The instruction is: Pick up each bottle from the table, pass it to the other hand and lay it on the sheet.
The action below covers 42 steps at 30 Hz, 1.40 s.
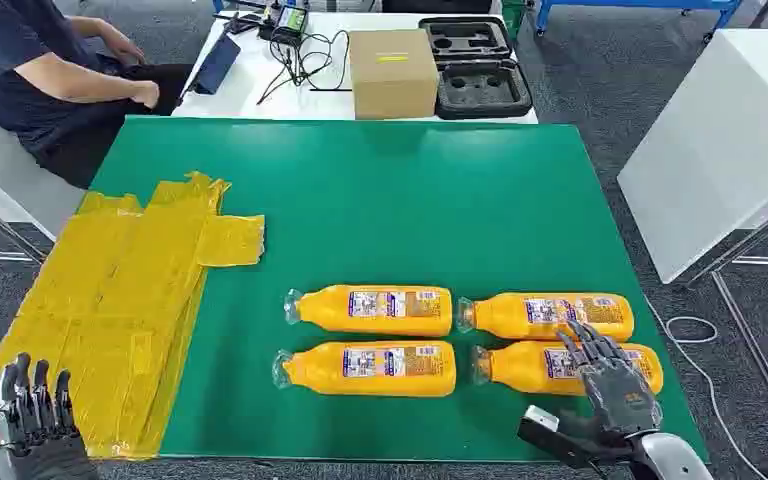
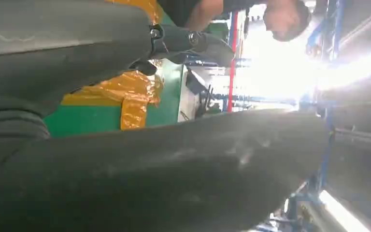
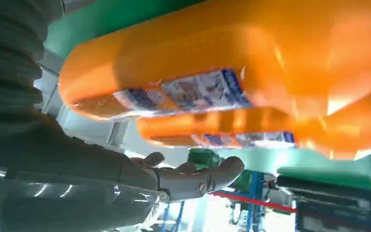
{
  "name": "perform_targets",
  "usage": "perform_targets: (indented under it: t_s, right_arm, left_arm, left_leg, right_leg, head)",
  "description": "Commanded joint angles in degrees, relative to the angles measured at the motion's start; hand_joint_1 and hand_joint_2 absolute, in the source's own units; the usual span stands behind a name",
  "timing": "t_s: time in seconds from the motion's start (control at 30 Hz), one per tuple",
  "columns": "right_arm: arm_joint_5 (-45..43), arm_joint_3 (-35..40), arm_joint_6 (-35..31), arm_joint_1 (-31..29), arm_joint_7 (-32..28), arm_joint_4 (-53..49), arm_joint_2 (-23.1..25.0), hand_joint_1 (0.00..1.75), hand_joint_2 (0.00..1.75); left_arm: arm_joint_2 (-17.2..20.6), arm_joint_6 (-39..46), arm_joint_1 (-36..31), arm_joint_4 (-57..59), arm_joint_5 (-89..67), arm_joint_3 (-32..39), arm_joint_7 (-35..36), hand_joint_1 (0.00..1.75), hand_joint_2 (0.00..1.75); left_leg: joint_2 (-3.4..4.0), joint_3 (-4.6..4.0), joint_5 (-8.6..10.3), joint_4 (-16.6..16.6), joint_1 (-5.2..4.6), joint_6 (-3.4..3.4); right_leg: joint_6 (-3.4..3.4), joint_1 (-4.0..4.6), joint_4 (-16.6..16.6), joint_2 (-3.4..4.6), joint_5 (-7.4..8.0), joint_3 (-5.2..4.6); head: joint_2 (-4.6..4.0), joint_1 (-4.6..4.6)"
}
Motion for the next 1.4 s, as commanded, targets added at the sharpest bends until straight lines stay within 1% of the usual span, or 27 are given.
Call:
perform_targets:
  t_s: [0.03, 0.07, 0.1, 0.17, 0.2, 0.23, 0.27, 0.3, 0.37, 0.4, 0.47, 0.53, 0.57, 0.63, 0.67, 0.73, 0.8, 0.9, 0.93, 1.0, 1.03, 1.07, 1.1, 1.13, 1.2, 1.23, 1.4]
  right_arm:
    - [-0.87, 3.15, 1.27, -4.62, -0.04, 7.52, -4.28, 0.00, 1.75]
    - [-1.06, 2.50, 1.64, -4.73, 0.09, 7.86, -5.12, 0.00, 1.75]
    - [-1.53, 1.93, 1.99, -4.54, -0.07, 7.82, -5.85, 0.00, 1.75]
    - [-1.93, 1.26, 2.12, -4.12, -0.36, 7.64, -6.35, 0.00, 1.75]
    - [-2.72, 0.22, 2.30, -3.12, -0.25, 6.83, -7.60, 0.00, 1.75]
    - [-4.13, -1.03, 2.60, -1.02, 0.18, 5.08, -9.00, 0.00, 1.75]
    - [-5.87, -3.08, 2.72, 2.53, 0.55, 1.98, -10.68, 0.00, 1.75]
    - [-6.62, -4.40, 2.95, 4.61, 0.47, 0.10, -11.26, 0.00, 1.75]
    - [-6.85, -5.13, 3.06, 5.82, 0.32, -0.86, -11.36, 0.00, 1.75]
    - [-7.05, -5.62, 3.05, 6.51, 0.58, -1.72, -11.34, 0.00, 1.75]
    - [-7.77, -7.32, 3.30, 9.79, 1.54, -5.03, -11.46, 0.00, 1.75]
    - [-8.68, -8.61, 3.72, 12.28, 2.12, -7.31, -12.16, 0.00, 1.75]
    - [-10.08, -9.60, 4.20, 14.46, 2.33, -8.83, -13.43, 0.00, 1.75]
    - [-11.38, -10.45, 4.42, 15.90, 2.26, -9.39, -14.55, 0.00, 1.75]
    - [-11.60, -10.49, 4.51, 15.94, 2.24, -9.33, -14.64, 0.00, 1.75]
    - [-11.87, -9.34, 4.97, 14.02, 1.72, -6.69, -15.05, 0.00, 1.75]
    - [-11.84, -8.79, 4.90, 13.03, 1.62, -5.65, -15.05, 0.00, 1.75]
    - [-11.77, -7.88, 4.78, 12.12, 1.45, -4.78, -15.23, 0.00, 1.75]
    - [-11.66, -6.82, 4.76, 10.60, 1.20, -3.51, -15.12, 0.00, 1.75]
    - [-11.55, -5.65, 4.64, 8.92, 1.05, -2.45, -14.82, 0.00, 1.75]
    - [-11.48, -4.99, 4.52, 8.09, 0.95, -1.58, -14.70, 0.00, 1.75]
    - [-11.41, -4.47, 4.24, 7.81, 0.95, -1.32, -14.64, 0.00, 1.75]
    - [-11.38, -4.22, 3.91, 7.73, 1.06, -1.18, -14.53, 0.00, 1.75]
    - [-11.37, -4.19, 3.72, 7.73, 1.17, -1.19, -14.40, 0.00, 1.75]
    - [-11.31, -3.83, 3.22, 7.93, 1.31, -1.33, -14.26, 0.00, 1.75]
    - [-11.32, -3.57, 2.90, 7.89, 1.53, -1.31, -13.50, 0.00, 1.75]
    - [-8.92, -0.91, 1.73, 7.37, 3.43, -0.61, -10.72, 0.00, 1.75]
  left_arm:
    - [-0.09, 1.51, 2.43, -0.38, 2.33, 1.89, -0.14, 0.00, 0.00]
    - [-0.09, 1.56, 2.92, -0.33, 2.32, 1.49, -0.17, 0.00, 0.00]
    - [-0.09, 1.69, 3.18, -0.25, 2.27, 1.29, -0.27, 0.00, 0.00]
    - [-0.09, 1.77, 3.36, -0.07, 2.19, 0.96, -0.39, 0.00, 0.00]
    - [-0.09, 1.40, 3.38, 0.27, 2.03, 0.76, -0.44, 0.00, 0.00]
    - [-0.09, 0.63, 3.12, 0.74, 1.75, 0.85, -0.40, 0.00, 0.00]
    - [-0.09, -0.19, 2.58, 1.47, 1.30, 1.23, -0.48, 0.00, 0.00]
    - [-0.09, -0.36, 2.23, 1.89, 1.06, 1.47, -0.62, 0.00, 0.00]
    - [-0.09, -0.48, 1.95, 2.07, 0.98, 1.53, -0.68, 0.00, 0.00]
    - [-0.09, -0.76, 1.87, 2.22, 0.97, 1.62, -0.67, 0.00, 0.00]
    - [-0.09, -1.18, 1.41, 2.64, 0.63, 1.73, -0.56, 0.00, 0.00]
    - [-0.09, -1.36, 1.35, 2.89, 0.41, 1.76, -0.53, 0.00, 0.00]
    - [-0.09, -1.46, 1.43, 3.12, 0.14, 1.78, -0.71, 0.00, 0.00]
    - [-0.09, -1.51, 1.43, 3.41, 0.16, 1.99, -1.10, 0.00, 0.00]
    - [-0.09, -1.53, 1.44, 3.45, 0.20, 2.00, -1.15, 0.00, 0.00]
    - [-0.09, -1.35, 1.44, 3.40, 0.28, 2.19, -1.42, 0.00, 0.00]
    - [-0.09, -1.38, 1.45, 3.35, 0.28, 2.22, -1.42, 0.00, 0.00]
    - [-0.09, -1.27, 1.41, 3.34, 0.25, 2.31, -1.42, 0.00, 0.00]
    - [-0.09, -1.37, 1.45, 3.40, 0.26, 2.55, -1.49, 0.00, 0.00]
    - [-0.09, -1.51, 1.49, 3.53, 0.26, 2.71, -1.64, 0.00, 0.00]
    - [-0.09, -1.68, 1.40, 3.72, 0.18, 2.66, -1.70, 0.00, 0.00]
    - [-0.09, -1.77, 1.31, 3.99, -0.04, 2.72, -1.76, 0.00, 0.00]
    - [-0.09, -1.88, 1.25, 4.24, -0.18, 2.68, -1.81, 0.00, 0.00]
    - [-0.09, -1.99, 1.18, 4.37, -0.21, 2.63, -1.82, 0.00, 0.00]
    - [-0.09, -2.03, 0.86, 4.76, -0.39, 2.66, -1.98, 0.00, 0.00]
    - [-0.09, -2.33, 0.42, 5.10, -0.52, 2.70, -1.90, 0.00, 0.00]
    - [-0.09, -2.84, -1.72, 6.62, -1.48, 2.93, -1.57, 0.00, 0.00]
  left_leg:
    - [0.19, 0.30, -0.13, -0.04, 0.09, -0.17]
    - [0.14, 0.13, -0.05, -0.03, 0.06, -0.11]
    - [0.22, 0.30, -0.13, -0.03, 0.08, -0.17]
    - [0.10, 0.13, -0.06, -0.02, 0.03, -0.09]
    - [0.12, 0.27, -0.11, -0.02, 0.07, -0.16]
    - [0.03, 0.24, -0.09, -0.02, 0.04, -0.14]
    - [-0.11, 0.14, -0.06, 0.00, 0.00, -0.10]
    - [-0.13, 0.20, -0.10, 0.01, 0.02, -0.13]
    - [-0.23, 0.07, -0.02, 0.01, -0.07, -0.07]
    - [-0.29, 0.22, -0.12, 0.03, -0.04, -0.15]
    - [-0.30, 0.05, -0.05, -0.01, -0.06, -0.09]
    - [-0.34, 0.14, -0.12, 0.01, -0.07, -0.08]
    - [-0.40, 0.26, -0.20, 0.05, -0.04, -0.14]
    - [-0.41, 0.12, -0.11, 0.01, -0.11, -0.07]
    - [-0.39, 0.19, -0.16, 0.02, -0.09, -0.10]
    - [-0.22, 0.33, -0.25, 0.03, -0.02, -0.17]
    - [-0.14, 0.08, -0.11, -0.05, -0.05, -0.05]
    - [-0.06, 0.22, -0.17, -0.05, -0.04, -0.10]
    - [-0.02, 0.14, -0.11, -0.06, -0.09, -0.05]
    - [0.05, 0.34, -0.17, -0.07, -0.03, -0.12]
    - [0.10, 0.24, -0.12, -0.08, -0.04, -0.04]
    - [0.18, 0.40, -0.18, -0.11, 0.00, -0.13]
    - [0.13, 0.24, -0.13, -0.09, -0.04, -0.05]
    - [0.17, 0.35, -0.17, -0.10, 0.00, -0.11]
    - [0.04, 0.27, -0.10, -0.08, -0.05, -0.03]
    - [0.04, 0.42, -0.16, -0.09, 0.00, -0.11]
    - [0.00, 0.30, -0.08, -0.12, -0.02, -0.04]
  right_leg:
    - [-0.11, 0.10, -0.11, 0.11, -0.05, 0.29]
    - [-0.07, 0.06, -0.08, 0.09, 0.00, 0.12]
    - [-0.11, 0.09, -0.10, 0.14, -0.04, 0.28]
    - [-0.06, 0.04, -0.06, 0.05, -0.02, 0.12]
    - [-0.09, 0.08, -0.09, 0.04, -0.06, 0.26]
    - [-0.08, 0.05, -0.07, -0.04, -0.07, 0.24]
    - [-0.05, 0.01, -0.02, -0.16, -0.08, 0.15]
    - [-0.07, 0.04, -0.03, -0.20, -0.12, 0.24]
    - [-0.04, -0.05, 0.01, -0.28, -0.10, 0.06]
    - [-0.08, -0.02, 0.00, -0.37, -0.19, 0.25]
    - [-0.03, -0.03, -0.02, -0.28, -0.08, 0.08]
    - [-0.06, -0.05, 0.02, -0.31, -0.15, 0.14]
    - [-0.10, -0.02, 0.04, -0.40, -0.24, 0.28]
    - [-0.04, -0.09, 0.02, -0.39, -0.17, 0.11]
    - [-0.06, -0.08, 0.01, -0.39, -0.20, 0.21]
    - [-0.10, -0.01, -0.04, -0.25, -0.21, 0.35]
    - [-0.02, -0.04, -0.11, -0.09, -0.04, 0.14]
    - [-0.06, -0.03, -0.10, -0.05, -0.09, 0.23]
    - [-0.03, -0.08, -0.10, -0.07, -0.05, 0.13]
    - [-0.09, -0.01, -0.16, -0.03, -0.07, 0.31]
    - [-0.04, -0.03, -0.17, 0.05, -0.01, 0.21]
    - [-0.10, 0.01, -0.22, 0.09, -0.05, 0.40]
    - [-0.05, -0.02, -0.18, 0.05, -0.02, 0.26]
    - [-0.09, 0.02, -0.21, 0.05, -0.04, 0.37]
    - [-0.03, -0.04, -0.16, -0.05, -0.03, 0.22]
    - [-0.08, 0.02, -0.20, -0.07, -0.08, 0.39]
    - [-0.05, 0.00, -0.22, -0.07, -0.01, 0.28]
  head:
    - [0.02, 0.00]
    - [0.02, 0.00]
    - [0.00, 0.00]
    - [0.02, -0.02]
    - [0.02, -0.02]
    - [0.02, 0.00]
    - [0.02, 0.00]
    - [0.02, -0.02]
    - [0.02, -0.02]
    - [0.02, 0.00]
    - [0.00, 0.00]
    - [0.00, -0.02]
    - [0.02, -0.02]
    - [0.02, -0.02]
    - [0.02, -0.02]
    - [0.02, -0.02]
    - [0.02, -0.02]
    - [0.02, -0.02]
    - [0.02, 0.00]
    - [0.02, -0.02]
    - [0.02, 0.00]
    - [0.02, -0.02]
    - [0.02, -0.02]
    - [0.02, -0.02]
    - [0.02, 0.00]
    - [0.02, -0.02]
    - [0.02, -0.02]
